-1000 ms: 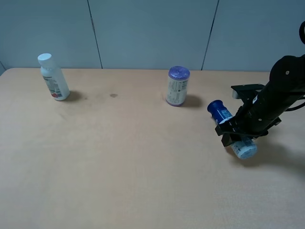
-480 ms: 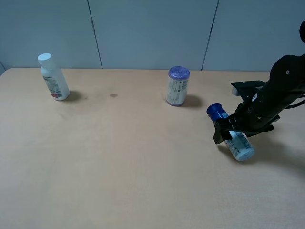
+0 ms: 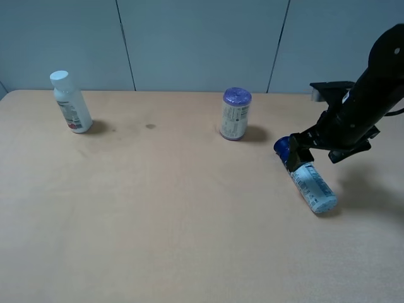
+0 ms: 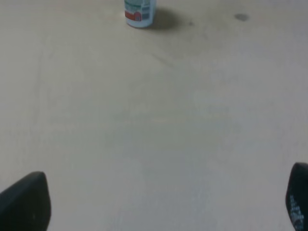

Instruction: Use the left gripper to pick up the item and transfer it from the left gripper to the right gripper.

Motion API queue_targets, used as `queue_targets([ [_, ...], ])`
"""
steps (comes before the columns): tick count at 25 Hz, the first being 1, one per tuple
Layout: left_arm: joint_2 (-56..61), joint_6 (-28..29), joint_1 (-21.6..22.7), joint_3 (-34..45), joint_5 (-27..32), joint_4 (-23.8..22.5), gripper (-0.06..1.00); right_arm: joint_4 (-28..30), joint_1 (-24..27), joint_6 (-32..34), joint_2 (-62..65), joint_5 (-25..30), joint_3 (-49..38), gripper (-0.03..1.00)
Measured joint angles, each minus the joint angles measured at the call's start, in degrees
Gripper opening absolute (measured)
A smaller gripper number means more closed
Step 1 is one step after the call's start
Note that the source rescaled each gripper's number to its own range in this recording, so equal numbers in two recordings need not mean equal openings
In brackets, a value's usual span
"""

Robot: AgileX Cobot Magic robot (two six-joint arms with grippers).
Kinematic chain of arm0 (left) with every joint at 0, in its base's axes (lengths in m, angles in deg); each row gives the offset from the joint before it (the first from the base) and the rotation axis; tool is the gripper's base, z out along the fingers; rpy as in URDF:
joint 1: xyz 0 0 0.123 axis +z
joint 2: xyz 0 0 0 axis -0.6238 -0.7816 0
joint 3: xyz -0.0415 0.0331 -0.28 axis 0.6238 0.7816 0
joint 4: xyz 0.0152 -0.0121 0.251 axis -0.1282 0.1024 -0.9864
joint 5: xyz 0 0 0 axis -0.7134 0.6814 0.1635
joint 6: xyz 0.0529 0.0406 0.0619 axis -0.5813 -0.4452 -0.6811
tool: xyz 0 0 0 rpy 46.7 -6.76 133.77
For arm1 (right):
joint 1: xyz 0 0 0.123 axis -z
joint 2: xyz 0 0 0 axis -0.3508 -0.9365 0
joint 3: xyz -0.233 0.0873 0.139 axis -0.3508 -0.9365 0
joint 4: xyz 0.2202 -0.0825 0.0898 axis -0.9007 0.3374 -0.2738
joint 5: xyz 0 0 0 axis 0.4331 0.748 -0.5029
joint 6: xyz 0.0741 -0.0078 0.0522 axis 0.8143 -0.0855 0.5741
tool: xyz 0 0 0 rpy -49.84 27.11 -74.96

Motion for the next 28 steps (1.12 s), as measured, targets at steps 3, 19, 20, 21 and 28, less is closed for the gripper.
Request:
queue_targets([
  [3,0.0,0.0,0.0,0.0,0.0,0.0,0.96,0.0,0.0,0.0,2.7,5.7,3.1,0.99],
  [19,0.0,0.0,0.0,0.0,0.0,0.0,0.96,0.2,0.0,5.0,35.6,24.8,4.8,1.0],
  [20,0.0,0.0,0.0,0.0,0.0,0.0,0.96,0.3,0.0,5.3,37.8,25.0,4.6,1.0],
  [21,0.0,0.0,0.0,0.0,0.0,0.0,0.96,0.4,0.0,5.5,40.5,25.3,4.0,1.0],
  [28,0.0,0.0,0.0,0.0,0.0,0.0,0.96,2.6,0.0,6.0,57.7,25.7,-3.9,1.0],
])
